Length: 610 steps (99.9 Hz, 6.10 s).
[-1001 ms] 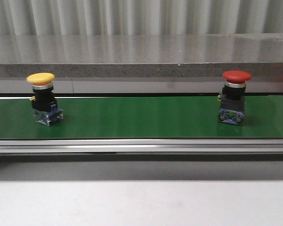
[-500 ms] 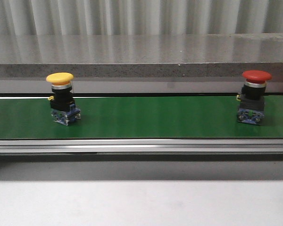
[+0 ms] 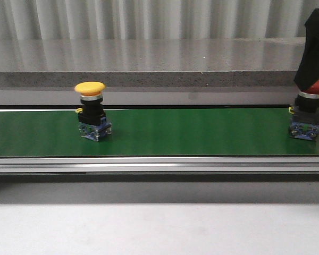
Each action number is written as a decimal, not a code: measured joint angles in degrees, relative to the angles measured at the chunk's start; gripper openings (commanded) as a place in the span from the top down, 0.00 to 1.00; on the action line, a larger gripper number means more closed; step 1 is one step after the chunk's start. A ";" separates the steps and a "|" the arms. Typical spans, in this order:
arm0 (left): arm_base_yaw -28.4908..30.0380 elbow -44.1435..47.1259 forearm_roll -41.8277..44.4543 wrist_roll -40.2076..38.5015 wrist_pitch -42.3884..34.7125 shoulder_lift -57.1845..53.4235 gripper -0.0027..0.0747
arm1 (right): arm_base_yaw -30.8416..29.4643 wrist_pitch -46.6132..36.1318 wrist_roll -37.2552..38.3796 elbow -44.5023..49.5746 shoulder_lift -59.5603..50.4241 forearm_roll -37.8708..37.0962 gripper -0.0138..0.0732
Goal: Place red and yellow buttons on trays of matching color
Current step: 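Lower the right gripper and grasp the red button on the belt, then move the red button into the red tray and open the right gripper, then grasp the yellow button on the belt with the right gripper, then place the yellow button into the yellow tray and open the right gripper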
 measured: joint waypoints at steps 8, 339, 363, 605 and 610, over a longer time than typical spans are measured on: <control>0.00 0.00 0.00 0.00 0.00 0.00 0.99 | 0.00 -1.26 -0.14 0.00 1.87 0.00 0.16; 0.00 0.00 0.00 0.00 0.00 0.00 0.99 | -4.26 16.17 -4.12 -6.97 -3.57 -0.15 0.10; 0.00 0.00 0.00 0.00 0.00 0.00 0.99 | 2.87 15.48 -4.44 -5.54 -2.57 -0.15 0.10; 0.00 0.00 0.00 0.00 0.00 -0.16 0.99 | -39.81 2.05 6.25 -2.36 9.04 -1.80 0.80; 0.00 0.00 0.00 0.00 0.00 -0.16 0.99 | -39.81 1.49 6.25 -1.49 10.61 -1.80 0.80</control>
